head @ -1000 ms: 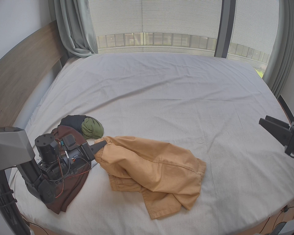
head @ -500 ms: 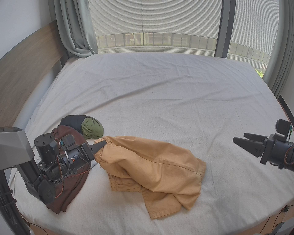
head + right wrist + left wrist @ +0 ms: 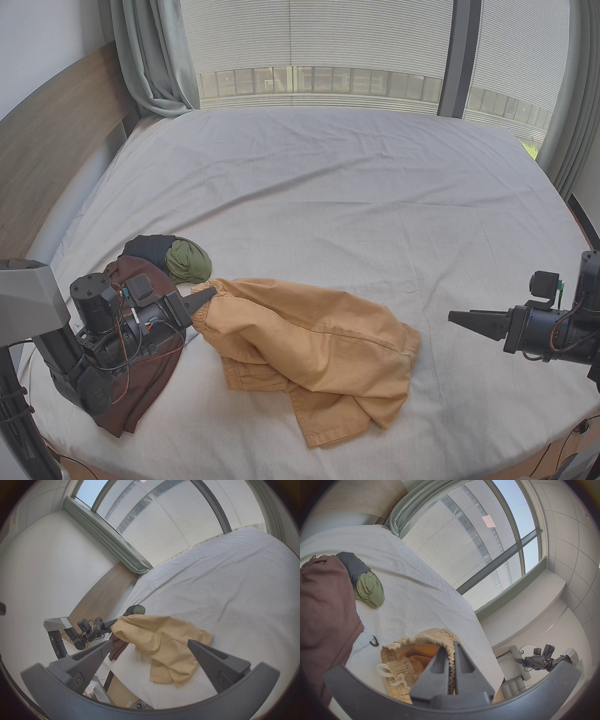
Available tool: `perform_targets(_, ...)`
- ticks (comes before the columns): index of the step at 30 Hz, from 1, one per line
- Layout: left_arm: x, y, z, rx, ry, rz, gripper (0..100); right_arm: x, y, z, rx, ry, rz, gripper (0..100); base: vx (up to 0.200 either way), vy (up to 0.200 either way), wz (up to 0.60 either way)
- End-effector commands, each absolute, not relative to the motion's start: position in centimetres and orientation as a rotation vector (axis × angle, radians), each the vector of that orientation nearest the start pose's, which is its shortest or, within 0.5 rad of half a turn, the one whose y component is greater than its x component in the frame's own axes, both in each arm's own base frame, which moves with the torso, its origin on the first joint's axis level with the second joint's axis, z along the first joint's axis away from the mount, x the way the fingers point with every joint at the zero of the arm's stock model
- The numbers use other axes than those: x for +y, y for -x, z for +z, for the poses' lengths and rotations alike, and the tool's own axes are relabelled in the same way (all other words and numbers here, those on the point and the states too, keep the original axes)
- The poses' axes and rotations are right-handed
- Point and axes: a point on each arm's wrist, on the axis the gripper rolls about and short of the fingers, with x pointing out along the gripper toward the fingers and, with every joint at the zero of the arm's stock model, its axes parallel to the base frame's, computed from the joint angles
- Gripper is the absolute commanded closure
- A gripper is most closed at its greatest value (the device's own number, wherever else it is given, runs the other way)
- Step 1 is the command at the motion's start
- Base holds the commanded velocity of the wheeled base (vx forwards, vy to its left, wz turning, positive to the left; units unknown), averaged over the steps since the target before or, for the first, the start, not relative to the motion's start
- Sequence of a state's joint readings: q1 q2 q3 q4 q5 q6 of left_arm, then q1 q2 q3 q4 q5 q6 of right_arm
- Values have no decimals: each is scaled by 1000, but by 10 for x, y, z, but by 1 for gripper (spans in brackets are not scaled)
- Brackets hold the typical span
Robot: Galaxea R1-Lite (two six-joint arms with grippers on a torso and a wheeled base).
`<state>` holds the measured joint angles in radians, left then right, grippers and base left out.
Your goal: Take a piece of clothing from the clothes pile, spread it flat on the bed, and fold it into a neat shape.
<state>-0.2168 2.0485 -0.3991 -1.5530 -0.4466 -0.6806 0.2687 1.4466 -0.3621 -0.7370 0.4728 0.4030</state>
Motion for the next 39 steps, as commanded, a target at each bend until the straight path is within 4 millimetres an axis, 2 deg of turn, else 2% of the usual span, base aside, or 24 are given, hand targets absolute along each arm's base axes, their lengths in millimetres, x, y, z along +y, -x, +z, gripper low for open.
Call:
perform_targets(1, -73, -291, 77, 317, 666, -602, 100, 64, -209, 124, 571, -433, 640, 0, 0, 0, 0)
perform_targets(9, -70, -292, 77, 312, 669, -594, 100, 62, -216, 107, 585, -450, 622, 0, 0, 0, 0)
perform_targets(13, -70, -292, 76, 316, 669, -593, 100, 56, -227, 94, 608, -487, 592, 0, 0, 0, 0)
perform_targets(17, -70, -293, 75, 321, 670, -593, 100, 54, -230, 86, 624, -519, 567, 0, 0, 0, 0)
perform_targets(23, -70, -293, 73, 325, 669, -591, 100, 55, -240, 61, 716, -552, 545, 0, 0, 0, 0)
perform_targets(30, -70, -292, 73, 329, 669, -592, 100, 58, -250, 32, 732, -588, 532, 0, 0, 0, 0)
perform_targets(36, -70, -293, 73, 328, 669, -590, 100, 60, -254, 20, 716, -624, 533, 0, 0, 0, 0)
perform_targets(39, -71, -292, 72, 332, 670, -590, 100, 61, -257, 8, 731, -628, 522, 0, 0, 0, 0)
